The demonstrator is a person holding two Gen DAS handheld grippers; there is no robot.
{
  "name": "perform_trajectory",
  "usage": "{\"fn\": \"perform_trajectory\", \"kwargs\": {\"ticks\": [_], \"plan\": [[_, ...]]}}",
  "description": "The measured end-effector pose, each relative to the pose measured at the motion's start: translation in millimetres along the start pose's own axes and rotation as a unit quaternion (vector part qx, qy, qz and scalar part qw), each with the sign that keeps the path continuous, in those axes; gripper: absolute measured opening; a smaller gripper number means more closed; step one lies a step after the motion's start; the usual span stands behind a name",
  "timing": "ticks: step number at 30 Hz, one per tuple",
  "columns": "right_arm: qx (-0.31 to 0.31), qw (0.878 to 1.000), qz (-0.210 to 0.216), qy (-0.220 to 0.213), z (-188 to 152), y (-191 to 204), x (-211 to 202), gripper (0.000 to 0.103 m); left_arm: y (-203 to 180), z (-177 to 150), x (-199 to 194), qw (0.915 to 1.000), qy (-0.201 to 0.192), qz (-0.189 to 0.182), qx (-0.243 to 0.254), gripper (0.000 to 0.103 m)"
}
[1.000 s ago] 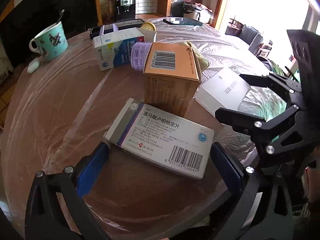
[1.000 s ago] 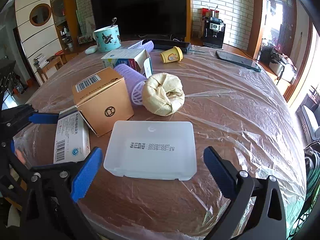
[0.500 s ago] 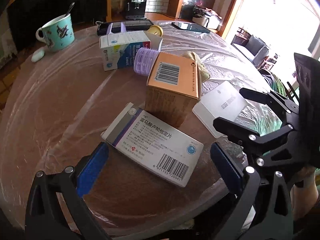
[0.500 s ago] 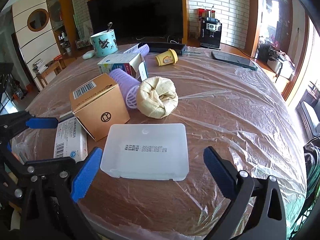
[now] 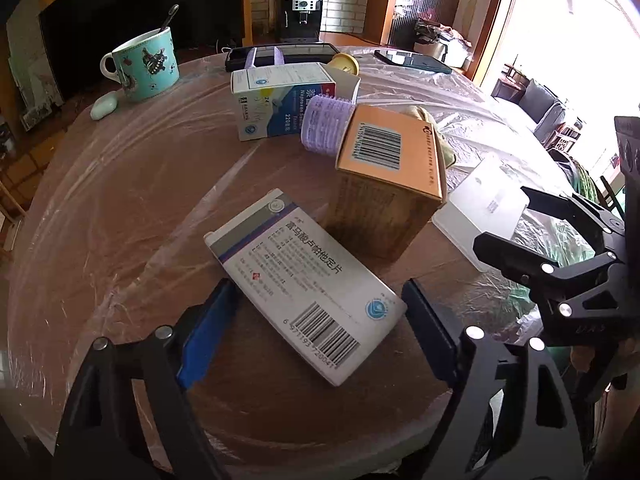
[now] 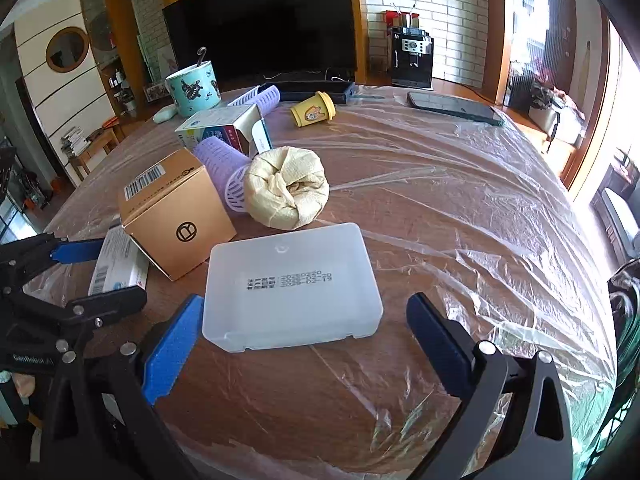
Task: Collect trash
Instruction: 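Grasp the white medicine box with the left tool while the right tool grasps the translucent plastic box, then carry the medicine box with the left tool while the right tool carries the plastic box to the bin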
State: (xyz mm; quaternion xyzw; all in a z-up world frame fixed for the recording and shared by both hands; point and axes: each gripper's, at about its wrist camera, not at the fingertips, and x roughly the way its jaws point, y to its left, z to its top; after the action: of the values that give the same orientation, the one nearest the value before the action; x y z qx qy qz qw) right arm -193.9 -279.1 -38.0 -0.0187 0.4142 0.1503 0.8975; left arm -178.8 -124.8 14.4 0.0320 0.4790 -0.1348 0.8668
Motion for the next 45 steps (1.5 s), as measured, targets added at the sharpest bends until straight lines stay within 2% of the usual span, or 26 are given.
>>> {"fn": "perform_trajectory", "kwargs": {"ticks": [5,9,17,21,23,24,25,26,29,38,45], "plan": [[-0.044,0.999,-0.016,0.002,2,16,1,0.099,3,-2,-2,0.9999,-0.005,0.012,0.011,0.075],[-0.056,0.998,-0.018,0.006,3,24,3,0.099,6,-2,-3,0.9997,-0.007,0.017,0.013,0.067],[-0.051,0.999,-0.018,0.009,5,27,5,0.099,25,5,-2,0.9996,-0.003,0.013,-0.024,0.068],[-0.042,0.999,-0.02,0.014,8,27,8,0.099,21,11,4,0.9994,-0.003,0.032,-0.015,0.068],[-0.035,0.999,-0.018,0.02,9,26,11,0.096,19,12,6,0.9993,-0.004,0.037,-0.01,0.068],[-0.032,0.999,-0.017,0.021,9,25,11,0.091,18,12,7,0.9991,-0.007,0.041,-0.005,0.064],[-0.03,0.999,-0.014,0.023,9,24,12,0.084,17,12,6,0.9989,-0.011,0.046,0.0,0.056],[-0.029,0.999,-0.015,0.02,9,24,11,0.081,16,12,6,0.9989,-0.014,0.044,0.002,0.052],[-0.019,1.0,-0.005,0.019,8,21,10,0.08,18,11,4,0.9989,-0.02,0.041,0.002,0.052],[0.033,0.999,0.03,0.008,1,7,-2,0.08,34,1,-9,0.9988,-0.034,-0.011,-0.033,0.052],[0.03,0.999,0.028,-0.003,1,10,-10,0.08,36,-2,-16,0.9983,-0.04,-0.016,-0.038,0.052]]}}
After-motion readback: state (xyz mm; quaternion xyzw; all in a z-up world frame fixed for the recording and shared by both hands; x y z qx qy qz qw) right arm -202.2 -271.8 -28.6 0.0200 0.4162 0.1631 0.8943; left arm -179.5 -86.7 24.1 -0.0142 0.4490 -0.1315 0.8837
